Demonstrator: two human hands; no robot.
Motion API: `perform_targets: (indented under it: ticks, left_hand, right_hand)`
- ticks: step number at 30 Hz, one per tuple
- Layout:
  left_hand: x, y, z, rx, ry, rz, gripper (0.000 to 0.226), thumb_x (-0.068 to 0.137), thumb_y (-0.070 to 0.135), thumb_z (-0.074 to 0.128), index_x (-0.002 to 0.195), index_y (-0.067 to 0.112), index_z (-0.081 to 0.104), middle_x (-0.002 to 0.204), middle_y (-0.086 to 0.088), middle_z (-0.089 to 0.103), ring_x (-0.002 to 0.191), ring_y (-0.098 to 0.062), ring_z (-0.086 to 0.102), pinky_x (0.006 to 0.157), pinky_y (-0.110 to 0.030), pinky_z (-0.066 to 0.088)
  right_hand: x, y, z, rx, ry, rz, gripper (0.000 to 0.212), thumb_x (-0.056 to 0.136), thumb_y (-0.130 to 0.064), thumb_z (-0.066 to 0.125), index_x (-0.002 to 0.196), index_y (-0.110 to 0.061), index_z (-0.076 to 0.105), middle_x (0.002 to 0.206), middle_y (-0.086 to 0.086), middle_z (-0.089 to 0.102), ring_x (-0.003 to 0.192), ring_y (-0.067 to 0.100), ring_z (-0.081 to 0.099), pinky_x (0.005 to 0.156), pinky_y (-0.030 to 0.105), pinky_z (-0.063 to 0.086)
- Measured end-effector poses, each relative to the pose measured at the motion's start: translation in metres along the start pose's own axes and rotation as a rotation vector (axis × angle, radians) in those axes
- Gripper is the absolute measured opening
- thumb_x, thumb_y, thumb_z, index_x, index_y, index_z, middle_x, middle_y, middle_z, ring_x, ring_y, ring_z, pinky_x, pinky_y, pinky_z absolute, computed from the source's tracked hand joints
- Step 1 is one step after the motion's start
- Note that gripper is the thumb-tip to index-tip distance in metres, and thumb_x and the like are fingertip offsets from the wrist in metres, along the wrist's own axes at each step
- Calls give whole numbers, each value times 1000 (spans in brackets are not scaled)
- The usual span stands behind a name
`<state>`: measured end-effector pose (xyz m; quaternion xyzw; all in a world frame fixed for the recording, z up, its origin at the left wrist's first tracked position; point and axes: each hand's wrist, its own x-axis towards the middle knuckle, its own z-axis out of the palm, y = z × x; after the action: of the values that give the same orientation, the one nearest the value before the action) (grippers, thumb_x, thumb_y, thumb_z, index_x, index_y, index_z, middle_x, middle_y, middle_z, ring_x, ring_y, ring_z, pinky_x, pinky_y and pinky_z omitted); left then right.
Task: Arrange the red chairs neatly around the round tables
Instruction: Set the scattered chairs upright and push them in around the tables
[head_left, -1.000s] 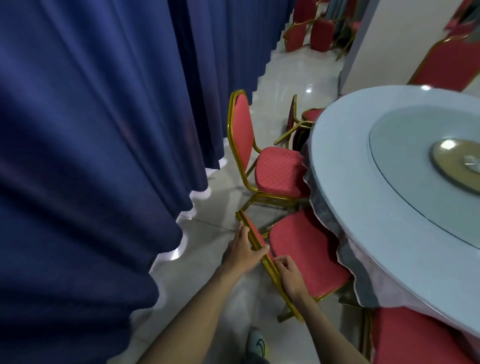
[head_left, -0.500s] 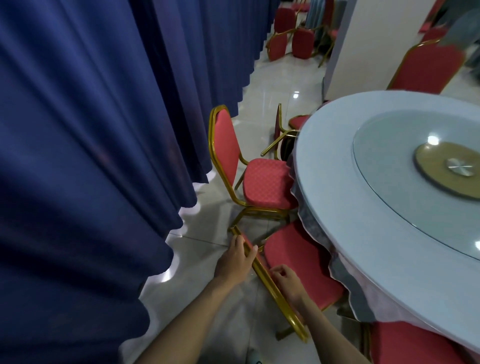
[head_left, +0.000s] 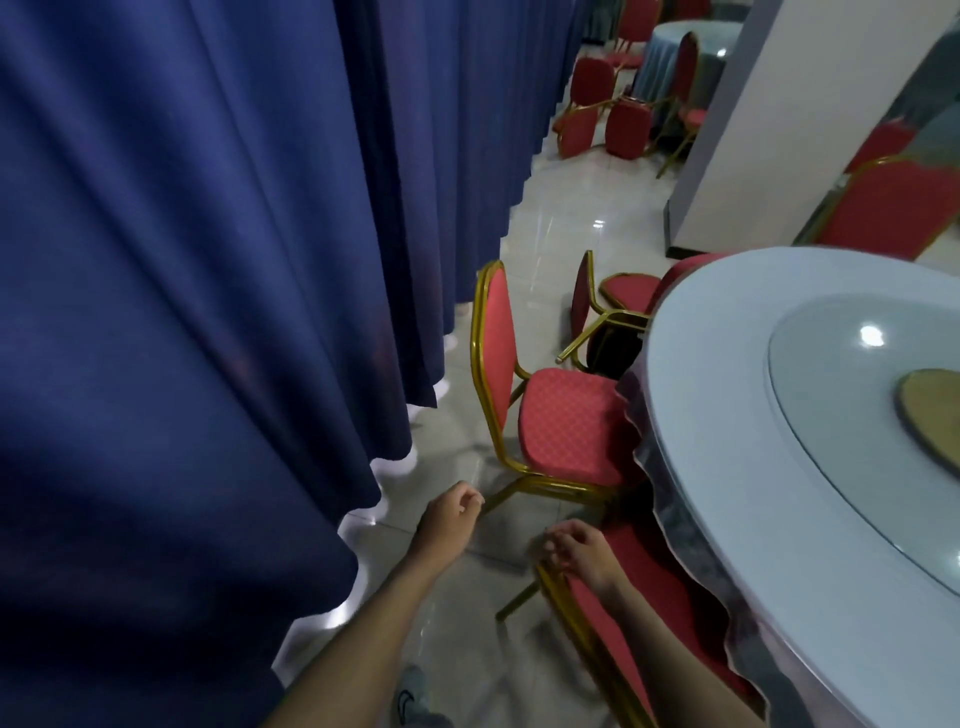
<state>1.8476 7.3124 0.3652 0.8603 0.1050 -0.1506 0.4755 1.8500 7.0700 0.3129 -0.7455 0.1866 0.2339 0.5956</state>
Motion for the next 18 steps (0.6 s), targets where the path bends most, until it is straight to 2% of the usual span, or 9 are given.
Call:
perform_targets:
  ticks: [2, 5, 8, 11, 14, 16, 18]
  left_hand:
    - [28, -8, -25, -45, -14, -14, 17, 96, 44, 50, 85, 36, 60, 91, 6, 70, 89, -16, 68, 86, -39, 58]
    - [77, -25, -53, -113, -38, -6, 23, 81, 56, 46, 84, 40, 63, 90, 7, 72, 91, -18, 70, 89, -44, 60]
    - [103, -12, -83, -139, -66, -41, 20, 91, 41, 50, 84, 30, 64, 88, 2, 73, 88, -23, 72, 87, -43, 60]
    - [136, -5, -102, -139, -81, -83, 21, 101, 21, 50, 87, 21, 65, 85, 3, 73, 85, -19, 71, 82, -38, 58]
    - [184, -3, -118, -109, -105, -92, 20, 102, 21, 50, 91, 18, 67, 87, 3, 74, 86, -19, 72, 81, -37, 59]
    - [210, 4, -127, -82, -117, -83, 20, 104, 20, 49, 95, 16, 66, 90, 2, 74, 84, -15, 70, 70, -25, 55]
    - [243, 16, -136, -98, -100, -72, 19, 106, 19, 49, 96, 15, 65, 91, 1, 73, 79, -8, 68, 62, -14, 47]
  right_hand:
    - [18, -30, 18, 11, 5, 6, 17, 102, 7, 49, 100, 0, 64, 74, 11, 64, 54, 17, 57, 46, 23, 45]
    - [51, -59, 37, 60, 31, -28, 16, 103, 4, 50, 100, -2, 65, 81, 15, 68, 62, 15, 63, 56, 23, 50]
    - [77, -83, 50, 62, 38, -22, 17, 104, -3, 50, 103, -6, 67, 83, 8, 73, 74, 19, 65, 64, 30, 46]
    - [103, -111, 59, 71, 57, -25, 18, 104, -7, 51, 105, -10, 69, 82, 2, 75, 77, 18, 65, 67, 31, 46]
    - [144, -142, 62, 83, 100, -56, 18, 103, -6, 54, 101, -12, 71, 95, 15, 77, 82, 25, 67, 71, 35, 50]
    - [169, -160, 61, 126, 106, -68, 17, 103, -4, 54, 102, -9, 71, 99, 20, 75, 85, 28, 68, 71, 35, 53]
    - [200, -181, 62, 164, 110, -77, 17, 104, -3, 52, 104, -6, 69, 94, 16, 72, 82, 27, 64, 68, 34, 51]
